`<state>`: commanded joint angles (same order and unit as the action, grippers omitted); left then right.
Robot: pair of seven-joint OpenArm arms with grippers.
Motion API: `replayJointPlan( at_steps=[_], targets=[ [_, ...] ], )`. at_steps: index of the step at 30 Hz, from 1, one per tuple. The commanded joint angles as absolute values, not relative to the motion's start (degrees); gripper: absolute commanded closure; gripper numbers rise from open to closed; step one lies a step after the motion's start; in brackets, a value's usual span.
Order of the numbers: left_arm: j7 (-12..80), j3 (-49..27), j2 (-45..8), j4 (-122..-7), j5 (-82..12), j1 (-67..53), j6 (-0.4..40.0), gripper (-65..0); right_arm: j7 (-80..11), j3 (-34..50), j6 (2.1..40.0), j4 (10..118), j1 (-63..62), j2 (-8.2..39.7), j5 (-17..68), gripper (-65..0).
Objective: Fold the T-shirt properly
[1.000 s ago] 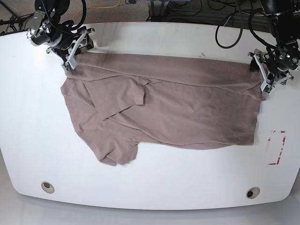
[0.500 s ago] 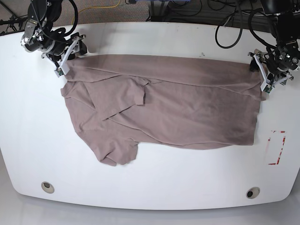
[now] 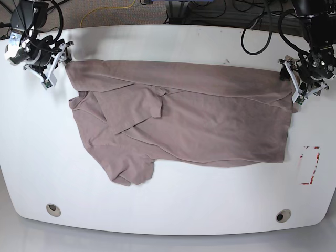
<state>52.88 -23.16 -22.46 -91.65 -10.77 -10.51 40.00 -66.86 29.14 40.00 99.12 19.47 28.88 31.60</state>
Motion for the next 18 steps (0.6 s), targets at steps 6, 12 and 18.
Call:
replayJointPlan(
  at_steps=[6, 12, 18],
  targets=[
    [52.9, -23.2, -22.5, -91.8, -10.8, -10.5, 40.0, -41.9, -66.9, 32.0, 40.0, 105.0, 19.3, 26.9, 31.6, -30.6],
    [52.9, -23.2, -22.5, -92.1, -10.8, -10.7, 40.0, -41.9, -67.4, 31.7, 40.0, 109.0, 18.2, 23.3, 31.5, -30.8],
    [52.9, -23.2, -22.5, -92.1, -10.8, -10.7, 40.0, -42.1, -70.1, 31.8, 40.0, 109.0, 16.2, 19.4, 31.1, -31.9]
  ],
)
